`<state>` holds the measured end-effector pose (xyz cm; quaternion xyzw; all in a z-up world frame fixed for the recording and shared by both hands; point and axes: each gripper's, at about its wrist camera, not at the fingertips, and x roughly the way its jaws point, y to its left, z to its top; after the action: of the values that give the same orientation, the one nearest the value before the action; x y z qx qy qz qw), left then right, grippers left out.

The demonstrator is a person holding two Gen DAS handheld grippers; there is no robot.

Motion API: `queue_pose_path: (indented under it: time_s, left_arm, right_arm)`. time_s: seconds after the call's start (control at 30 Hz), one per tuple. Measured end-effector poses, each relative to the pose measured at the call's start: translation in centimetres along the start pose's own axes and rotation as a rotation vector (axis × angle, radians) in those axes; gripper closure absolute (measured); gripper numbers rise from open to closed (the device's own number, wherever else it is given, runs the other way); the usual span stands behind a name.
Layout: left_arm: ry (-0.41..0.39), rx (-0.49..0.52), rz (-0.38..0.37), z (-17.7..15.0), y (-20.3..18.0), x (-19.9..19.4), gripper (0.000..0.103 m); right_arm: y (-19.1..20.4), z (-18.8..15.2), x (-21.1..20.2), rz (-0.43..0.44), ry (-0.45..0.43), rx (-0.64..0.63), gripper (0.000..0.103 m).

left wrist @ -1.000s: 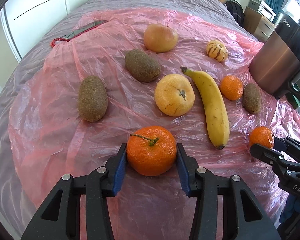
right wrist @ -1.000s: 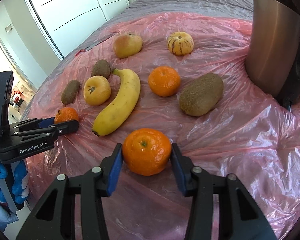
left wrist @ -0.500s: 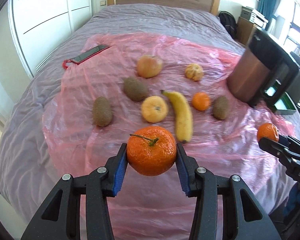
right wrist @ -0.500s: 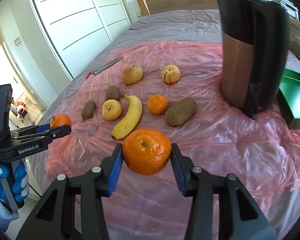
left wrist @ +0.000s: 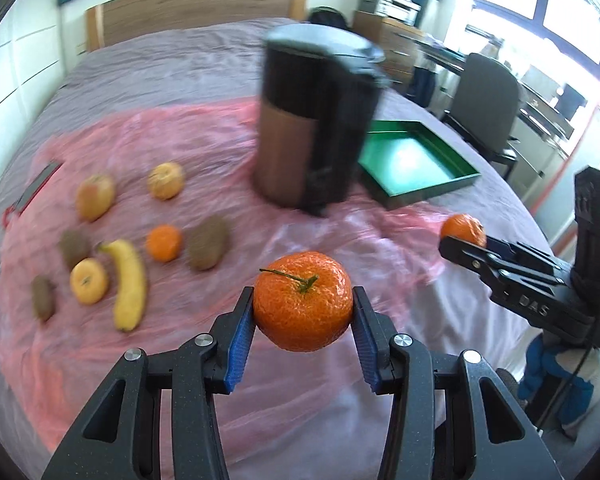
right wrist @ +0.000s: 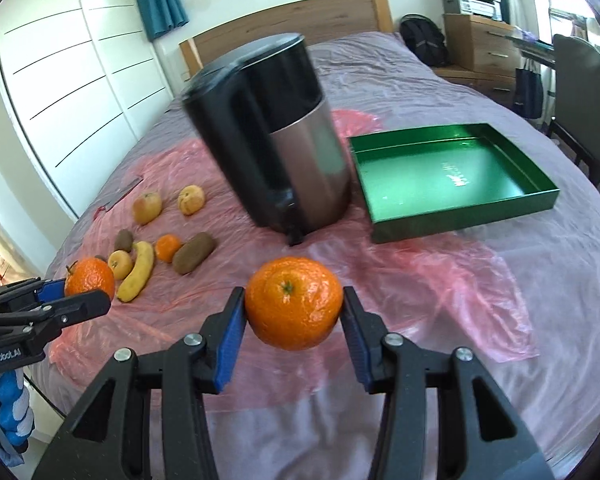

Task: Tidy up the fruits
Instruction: 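Carry the mandarin in the left gripper to the green tray while the right carries its mandarin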

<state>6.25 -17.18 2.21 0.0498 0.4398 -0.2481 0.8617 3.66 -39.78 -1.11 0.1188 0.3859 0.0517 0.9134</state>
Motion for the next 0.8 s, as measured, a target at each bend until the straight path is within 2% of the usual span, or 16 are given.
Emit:
queue_pose_path:
  time_s: [0.2,0.37,0.6,0.8]
  left_arm:
    - [-0.004,0.112,-0.056,5.1,-7.7,3.7,0.062]
    - [0.006,0.153,-0.066,9.1,-11.8,8.4,0.062]
    - [0.06,0.157,-0.041,13.0,-13.8,16.5,0.062]
    - [0.097,0.142,-0.007,14.9,-13.6,21.7,0.062]
  right_arm:
    - [-7.0,3.1,-0.7,-0.092,-0.059,0.055,0.082]
    - [-12.0,5.8,1.0,-0.144,-0.082,0.086,0.082]
    - [-17.2,8.7,6.7,-0.184,-0.071,0.104,0.082]
    - [-20.5,11.1,11.6,-0.227,-0.044,0.1,0.082]
